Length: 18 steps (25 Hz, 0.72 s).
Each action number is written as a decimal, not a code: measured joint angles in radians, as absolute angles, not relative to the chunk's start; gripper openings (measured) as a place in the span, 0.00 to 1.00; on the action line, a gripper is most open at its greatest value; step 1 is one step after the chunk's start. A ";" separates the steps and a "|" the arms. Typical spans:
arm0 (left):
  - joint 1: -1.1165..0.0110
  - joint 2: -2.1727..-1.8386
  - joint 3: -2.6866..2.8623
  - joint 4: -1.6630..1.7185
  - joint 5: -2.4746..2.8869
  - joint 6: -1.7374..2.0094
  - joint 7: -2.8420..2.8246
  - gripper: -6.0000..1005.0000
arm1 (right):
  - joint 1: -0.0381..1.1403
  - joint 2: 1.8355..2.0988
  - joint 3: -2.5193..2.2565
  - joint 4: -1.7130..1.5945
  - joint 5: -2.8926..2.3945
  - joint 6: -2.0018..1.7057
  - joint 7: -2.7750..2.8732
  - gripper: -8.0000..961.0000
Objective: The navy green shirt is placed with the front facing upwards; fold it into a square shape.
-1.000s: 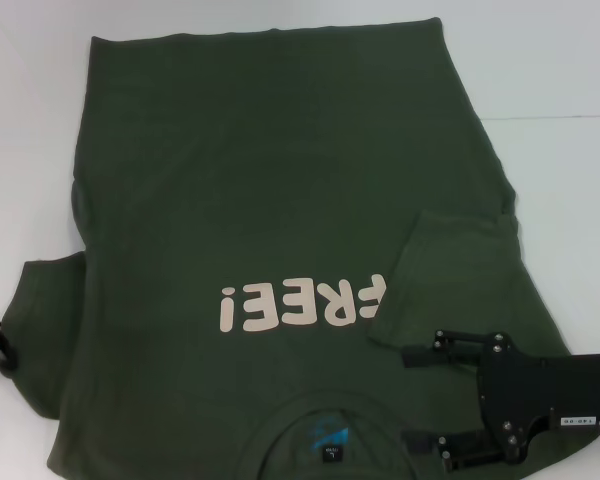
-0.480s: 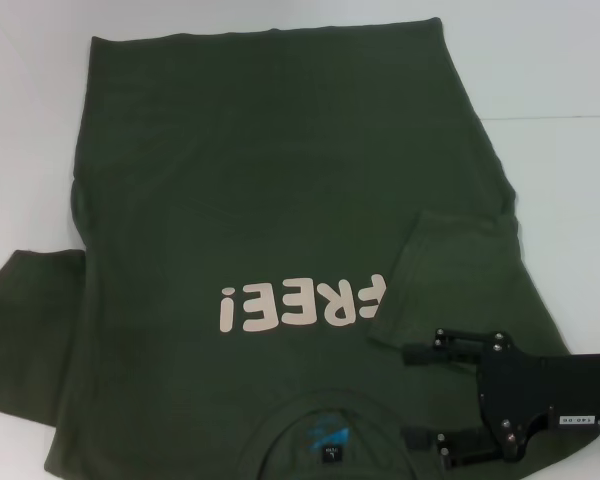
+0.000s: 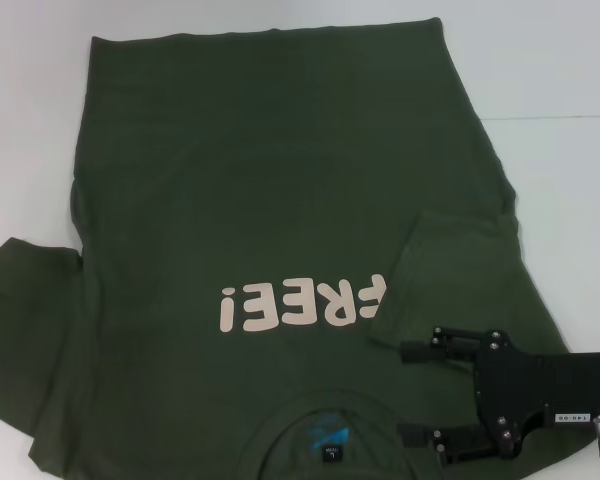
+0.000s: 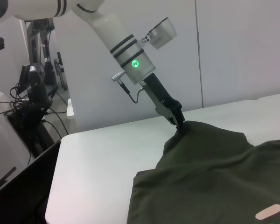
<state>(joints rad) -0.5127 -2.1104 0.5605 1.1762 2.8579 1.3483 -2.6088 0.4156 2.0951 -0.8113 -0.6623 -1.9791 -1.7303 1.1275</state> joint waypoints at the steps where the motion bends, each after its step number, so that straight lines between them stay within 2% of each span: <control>1: -0.513 -2.110 0.559 1.177 2.858 1.345 -2.610 0.04 | 0.416 2.095 -0.811 -0.662 -1.979 -1.730 1.128 0.93; 12: -0.502 -2.113 0.557 1.232 2.858 1.333 -2.614 0.05 | 0.425 2.095 -0.813 -0.656 -1.979 -1.714 1.127 0.93; 18: -0.524 -2.123 0.557 1.272 2.784 1.456 -2.615 0.06 | 0.433 2.095 -0.814 -0.647 -1.979 -1.701 1.127 0.93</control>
